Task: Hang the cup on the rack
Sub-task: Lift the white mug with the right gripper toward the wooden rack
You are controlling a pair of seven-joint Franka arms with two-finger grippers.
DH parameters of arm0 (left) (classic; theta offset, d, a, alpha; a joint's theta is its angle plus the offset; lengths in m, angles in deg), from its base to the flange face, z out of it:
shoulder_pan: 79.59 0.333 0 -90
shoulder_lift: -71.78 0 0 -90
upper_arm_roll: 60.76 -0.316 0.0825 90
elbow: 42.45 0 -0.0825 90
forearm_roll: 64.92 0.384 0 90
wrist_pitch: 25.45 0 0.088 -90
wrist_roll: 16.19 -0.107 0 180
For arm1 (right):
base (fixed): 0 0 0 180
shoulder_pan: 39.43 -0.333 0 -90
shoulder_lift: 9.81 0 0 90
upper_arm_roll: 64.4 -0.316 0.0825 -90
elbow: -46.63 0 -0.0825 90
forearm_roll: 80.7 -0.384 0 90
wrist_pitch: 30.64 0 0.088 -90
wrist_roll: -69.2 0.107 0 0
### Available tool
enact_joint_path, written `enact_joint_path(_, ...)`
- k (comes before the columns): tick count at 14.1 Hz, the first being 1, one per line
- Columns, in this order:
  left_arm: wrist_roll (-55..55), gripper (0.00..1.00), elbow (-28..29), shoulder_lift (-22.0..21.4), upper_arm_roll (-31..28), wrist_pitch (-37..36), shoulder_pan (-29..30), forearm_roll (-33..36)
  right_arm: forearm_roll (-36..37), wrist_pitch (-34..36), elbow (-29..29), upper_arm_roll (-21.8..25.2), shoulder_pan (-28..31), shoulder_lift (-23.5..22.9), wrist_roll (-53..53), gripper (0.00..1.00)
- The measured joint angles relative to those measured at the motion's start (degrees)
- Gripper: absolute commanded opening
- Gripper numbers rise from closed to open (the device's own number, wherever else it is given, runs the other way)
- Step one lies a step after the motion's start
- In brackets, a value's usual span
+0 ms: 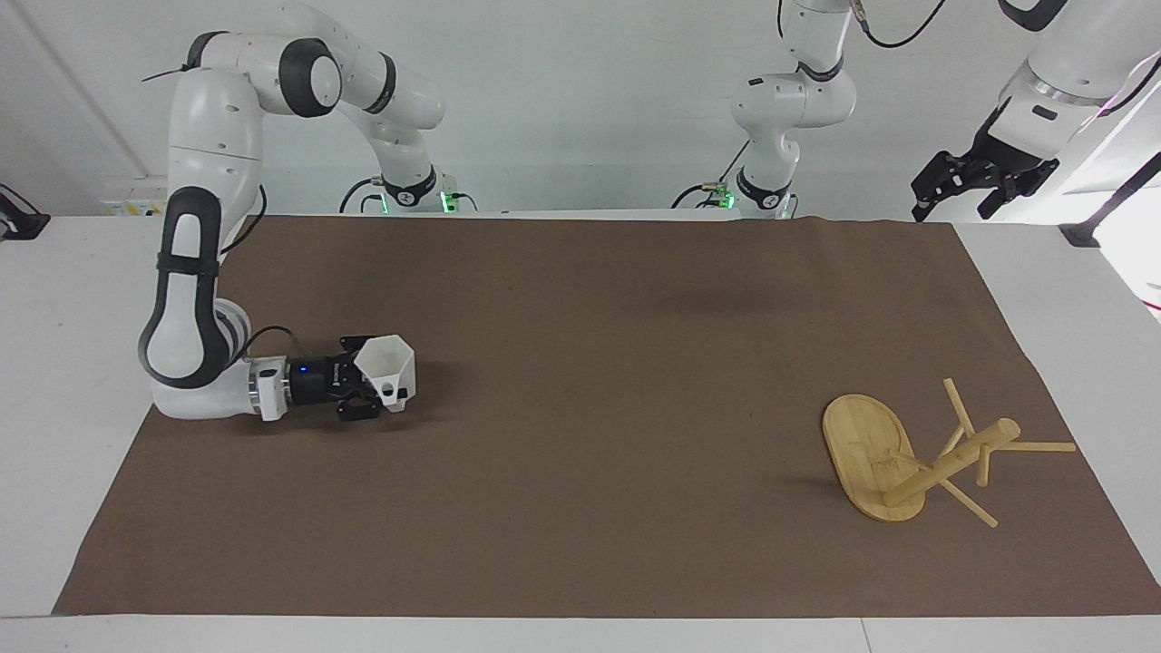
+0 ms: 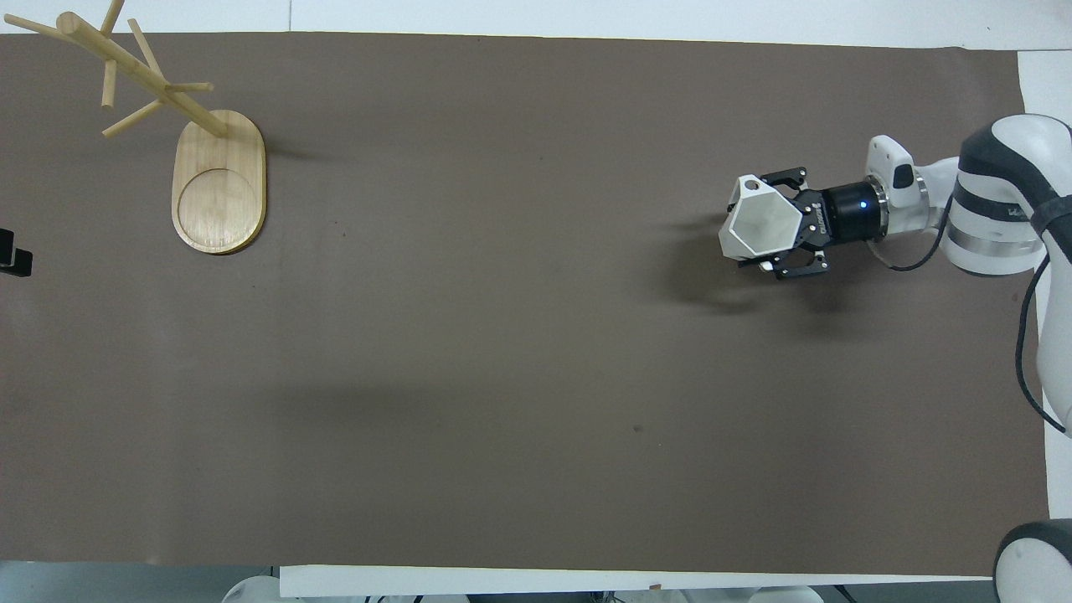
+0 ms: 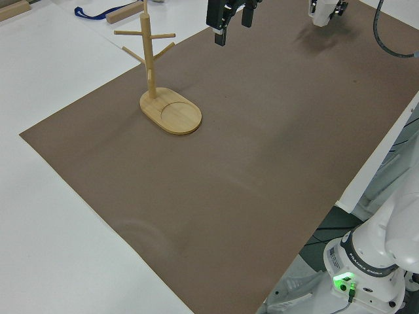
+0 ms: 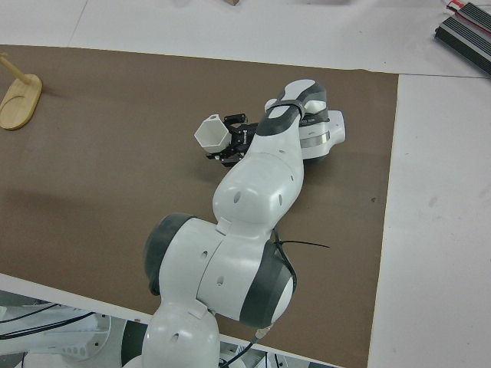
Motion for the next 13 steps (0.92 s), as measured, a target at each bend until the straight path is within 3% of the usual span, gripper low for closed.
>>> enact_joint_path(2,0.0,1.00,0.0,0.0,0.0,0.0,0.0,0.0,-7.8,-7.1,-0.4,-0.1,-7.9,2.3,4.0,0.32)
enact_joint_path(8,0.0,1.00,0.0,0.0,0.0,0.1,-0.1,0.0,-31.6,-29.1,-1.3,-0.2,-28.9,2.2,7.0,0.32)
enact_joint_path(10,0.7,1.00,0.2,-0.1,0.4,0.9,-0.3,0.0,-36.4,-34.5,-0.3,-0.2,-35.2,2.2,7.0,0.31)
enact_joint_path(13,5.9,1.00,3.3,-0.3,1.1,6.3,-3.9,0.0,-37.9,-42.2,2.2,-0.1,-42.4,2.2,7.3,0.31)
